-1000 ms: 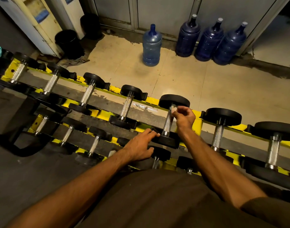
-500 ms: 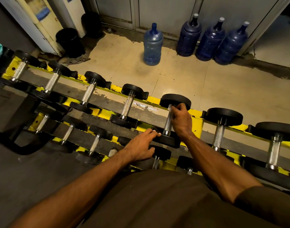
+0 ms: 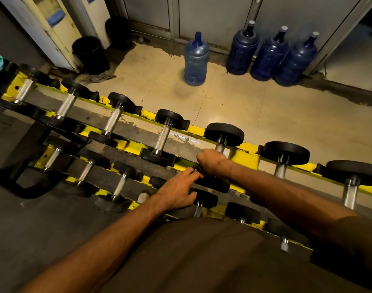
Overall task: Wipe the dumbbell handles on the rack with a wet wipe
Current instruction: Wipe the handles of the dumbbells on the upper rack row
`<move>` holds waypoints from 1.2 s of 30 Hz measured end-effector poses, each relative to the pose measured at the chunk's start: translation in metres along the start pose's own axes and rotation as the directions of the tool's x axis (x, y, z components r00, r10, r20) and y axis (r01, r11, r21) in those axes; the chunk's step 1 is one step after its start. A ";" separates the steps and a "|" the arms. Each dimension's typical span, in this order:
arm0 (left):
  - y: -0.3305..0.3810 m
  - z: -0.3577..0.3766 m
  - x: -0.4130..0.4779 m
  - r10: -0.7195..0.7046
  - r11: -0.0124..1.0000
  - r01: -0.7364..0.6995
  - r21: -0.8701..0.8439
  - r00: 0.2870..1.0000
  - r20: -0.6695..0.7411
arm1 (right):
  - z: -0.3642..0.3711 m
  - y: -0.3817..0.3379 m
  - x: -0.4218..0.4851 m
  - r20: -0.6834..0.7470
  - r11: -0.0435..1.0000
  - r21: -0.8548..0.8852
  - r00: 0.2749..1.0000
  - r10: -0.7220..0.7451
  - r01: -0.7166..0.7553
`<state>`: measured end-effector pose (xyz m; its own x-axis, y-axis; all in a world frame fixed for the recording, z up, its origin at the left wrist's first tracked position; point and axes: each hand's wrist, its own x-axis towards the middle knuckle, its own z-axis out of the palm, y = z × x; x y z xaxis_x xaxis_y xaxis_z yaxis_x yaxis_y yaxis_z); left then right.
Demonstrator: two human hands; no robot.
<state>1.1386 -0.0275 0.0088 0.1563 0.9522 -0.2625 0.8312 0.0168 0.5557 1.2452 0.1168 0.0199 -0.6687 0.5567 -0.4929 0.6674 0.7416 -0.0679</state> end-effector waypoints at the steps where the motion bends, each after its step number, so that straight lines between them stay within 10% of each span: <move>1: 0.000 0.001 0.000 -0.003 1.000 0.003 -0.003 1.000 0.000 | 0.006 0.008 -0.005 -0.045 0.998 0.066 0.999 0.002 0.001; 6: 0.001 -0.002 0.003 -0.015 1.000 0.014 -0.023 1.000 -0.025 | 0.051 0.042 -0.030 -0.364 0.652 0.752 0.769 0.525 -0.090; 11: 0.000 -0.003 0.005 -0.014 1.000 0.014 -0.002 1.000 -0.002 | 0.059 0.040 -0.009 0.026 -0.005 0.999 0.542 0.840 -0.041; 14: 0.000 0.000 0.001 -0.018 1.000 0.018 0.015 1.000 0.017 | 0.058 0.047 -0.001 0.242 -0.279 0.960 0.590 0.770 -0.030; 16: 0.001 0.003 -0.002 -0.043 0.999 0.041 0.033 0.998 0.039 | 0.059 0.048 -0.011 0.298 -0.287 0.949 0.664 0.686 -0.130; 21: 0.010 0.009 -0.008 -0.114 0.993 0.113 0.027 0.993 0.036 | 0.072 0.048 -0.036 0.266 0.103 0.922 0.802 0.534 -0.374; 28: 0.016 0.017 -0.017 -0.194 0.981 0.194 -0.002 0.981 0.024 | 0.054 0.037 -0.049 0.007 0.487 0.831 0.880 0.475 -0.270; 32: 0.022 0.016 -0.022 -0.219 0.974 0.218 -0.061 0.976 -0.015 | 0.050 0.027 -0.059 -0.133 0.448 0.886 0.857 0.498 -0.123; 36: 0.024 0.019 -0.029 -0.176 0.978 0.161 -0.135 0.978 -0.111 | 0.060 0.028 -0.077 -0.100 0.205 0.976 0.672 0.734 -0.078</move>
<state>1.1641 -0.0606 0.0142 -0.0529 0.9621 -0.2674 0.7660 0.2109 0.6072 1.3356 0.0723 0.0036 0.0073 0.9557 -0.2943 0.5086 -0.2570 -0.8218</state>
